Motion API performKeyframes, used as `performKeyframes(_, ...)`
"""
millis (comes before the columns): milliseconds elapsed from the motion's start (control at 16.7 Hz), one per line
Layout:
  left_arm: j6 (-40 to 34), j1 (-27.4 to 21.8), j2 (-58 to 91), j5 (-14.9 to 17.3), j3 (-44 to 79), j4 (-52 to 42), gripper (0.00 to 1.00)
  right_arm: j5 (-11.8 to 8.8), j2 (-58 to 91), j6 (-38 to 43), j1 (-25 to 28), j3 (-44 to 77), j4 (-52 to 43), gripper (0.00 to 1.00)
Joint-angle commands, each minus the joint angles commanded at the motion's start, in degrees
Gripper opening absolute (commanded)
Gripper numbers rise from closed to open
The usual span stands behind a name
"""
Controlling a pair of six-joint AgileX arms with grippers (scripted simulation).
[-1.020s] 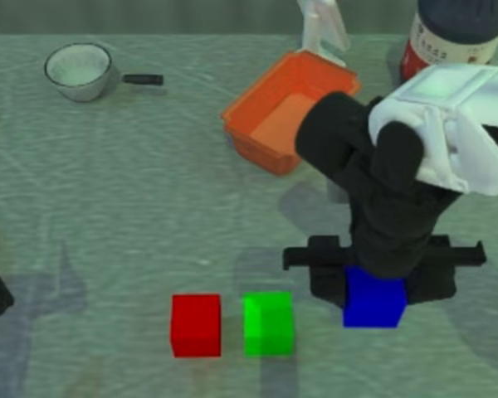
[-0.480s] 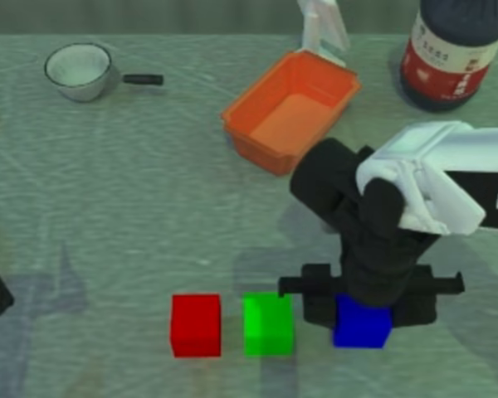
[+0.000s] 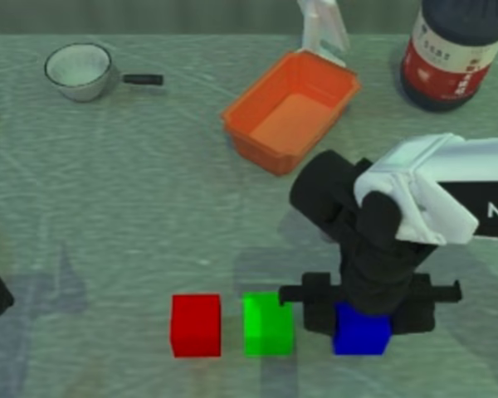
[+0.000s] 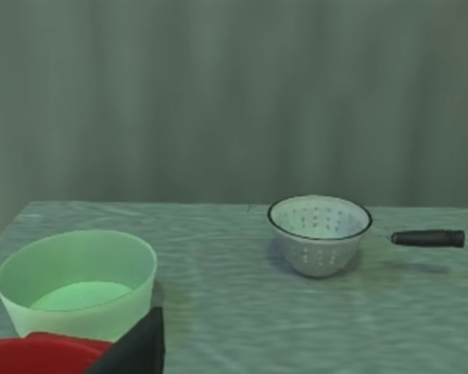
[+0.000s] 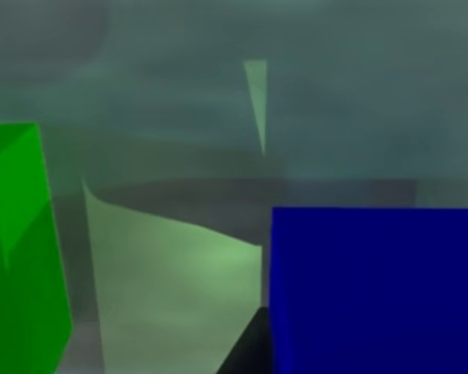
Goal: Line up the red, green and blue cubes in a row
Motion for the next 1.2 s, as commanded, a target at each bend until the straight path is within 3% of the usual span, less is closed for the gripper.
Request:
performKeyframes(660, 0.0, 0.0, 0.0, 0.0, 0.0, 0.0, 1.00, 0.0, 0.0, 0.0, 0.0, 0.0, 0.0, 0.98)
performKeyframes(1200, 0.0, 0.0, 0.0, 0.0, 0.0, 0.0, 1.00, 0.0, 0.0, 0.0, -0.1, 0.0, 0.0, 1.00)
